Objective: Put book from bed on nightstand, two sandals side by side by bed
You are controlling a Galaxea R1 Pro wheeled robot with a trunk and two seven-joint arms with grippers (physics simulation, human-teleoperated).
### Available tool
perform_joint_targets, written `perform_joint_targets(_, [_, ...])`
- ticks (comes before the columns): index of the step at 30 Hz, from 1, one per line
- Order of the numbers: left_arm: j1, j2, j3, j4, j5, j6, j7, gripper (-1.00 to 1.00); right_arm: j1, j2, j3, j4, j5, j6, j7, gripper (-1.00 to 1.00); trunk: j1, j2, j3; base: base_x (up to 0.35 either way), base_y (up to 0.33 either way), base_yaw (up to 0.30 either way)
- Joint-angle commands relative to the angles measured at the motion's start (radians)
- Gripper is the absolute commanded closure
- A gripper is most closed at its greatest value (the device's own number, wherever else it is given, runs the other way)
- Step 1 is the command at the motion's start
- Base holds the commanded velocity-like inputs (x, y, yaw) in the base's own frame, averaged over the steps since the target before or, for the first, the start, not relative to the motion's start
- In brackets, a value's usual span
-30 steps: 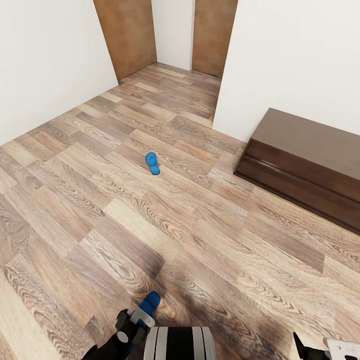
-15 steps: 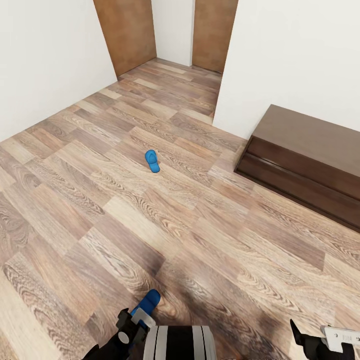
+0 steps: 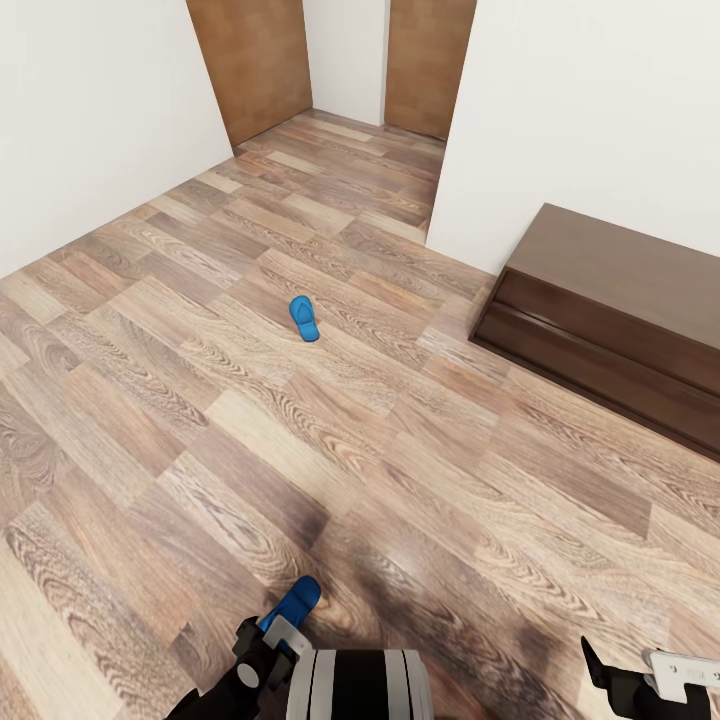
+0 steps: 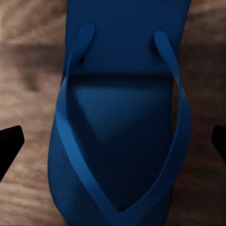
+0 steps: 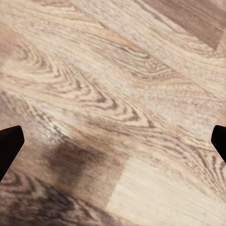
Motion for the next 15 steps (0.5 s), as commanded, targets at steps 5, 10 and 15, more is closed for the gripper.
perform_joint_targets(5, [0.000, 0.001, -0.005, -0.001, -0.010, 0.006, 0.006, -1.00, -0.001, 0.000, -0.002, -0.002, 0.000, 0.007, 0.005, -1.00, 0.000, 0.000, 0.000, 0.000, 0.000, 0.000])
perform_joint_targets(10, [0.000, 0.001, -0.006, -0.002, -0.010, 0.006, 0.007, -1.00, -0.001, 0.000, -0.002, -0.002, 0.000, 0.008, 0.005, -1.00, 0.000, 0.000, 0.000, 0.000, 0.000, 0.000])
perform_joint_targets(15, [0.000, 0.001, -0.006, -0.002, -0.010, 0.006, 0.007, -1.00, -0.001, 0.000, -0.002, -0.002, 0.001, 0.009, 0.005, -1.00, 0.001, -0.001, -0.008, 0.000, 0.000, 0.000])
